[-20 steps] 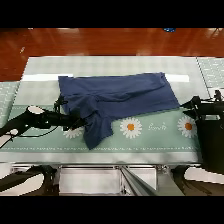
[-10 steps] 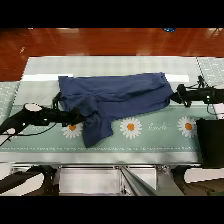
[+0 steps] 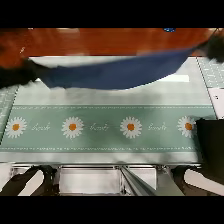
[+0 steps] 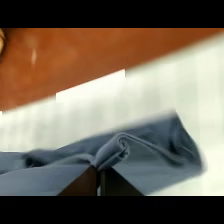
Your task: Fold the shirts.
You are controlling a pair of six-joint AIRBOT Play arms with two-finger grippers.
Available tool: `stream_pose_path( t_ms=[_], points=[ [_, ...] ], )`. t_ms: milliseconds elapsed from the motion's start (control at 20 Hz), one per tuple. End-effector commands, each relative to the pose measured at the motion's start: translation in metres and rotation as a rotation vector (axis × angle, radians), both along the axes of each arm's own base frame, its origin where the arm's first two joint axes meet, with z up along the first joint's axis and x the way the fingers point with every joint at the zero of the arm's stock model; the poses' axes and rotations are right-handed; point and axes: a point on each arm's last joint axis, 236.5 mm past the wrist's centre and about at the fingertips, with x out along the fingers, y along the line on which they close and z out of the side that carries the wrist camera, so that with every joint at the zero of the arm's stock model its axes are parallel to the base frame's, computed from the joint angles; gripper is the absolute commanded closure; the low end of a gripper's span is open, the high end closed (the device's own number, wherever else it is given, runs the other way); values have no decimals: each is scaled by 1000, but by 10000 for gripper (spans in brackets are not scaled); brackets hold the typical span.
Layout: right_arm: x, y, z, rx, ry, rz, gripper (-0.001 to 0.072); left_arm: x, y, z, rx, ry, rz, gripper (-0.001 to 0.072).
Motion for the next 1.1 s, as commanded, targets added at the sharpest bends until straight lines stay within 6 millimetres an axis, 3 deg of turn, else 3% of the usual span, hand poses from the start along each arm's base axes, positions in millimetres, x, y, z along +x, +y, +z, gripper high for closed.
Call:
stream_pose_path(
  t_ms=[0,100,200,300,500,650,800,950,1050],
  points=[
    [-56,19,146,-105,-332,-28,686,-37,18,159,106,-378,86,690],
    [-104,37,204,-158,-481,-29,686,-67,18,222,154,-528,123,690],
    [-152,54,244,-212,-599,-34,686,-98,15,268,207,-652,155,690],
    [-196,62,264,-280,-672,-67,686,-131,15,302,286,-756,210,690],
    [-270,64,277,-402,-729,-179,686,-196,24,337,546,-875,406,690],
    [-306,59,266,-466,-692,-249,686,-239,34,342,647,-900,502,690],
    [-322,52,236,-506,-572,-273,686,-265,58,322,693,-823,533,690],
    [-324,39,198,-534,-404,-281,686,-258,99,284,747,-630,582,690],
    [-314,34,184,-512,-353,-282,686,-236,103,264,754,-564,554,690]
  ],
)
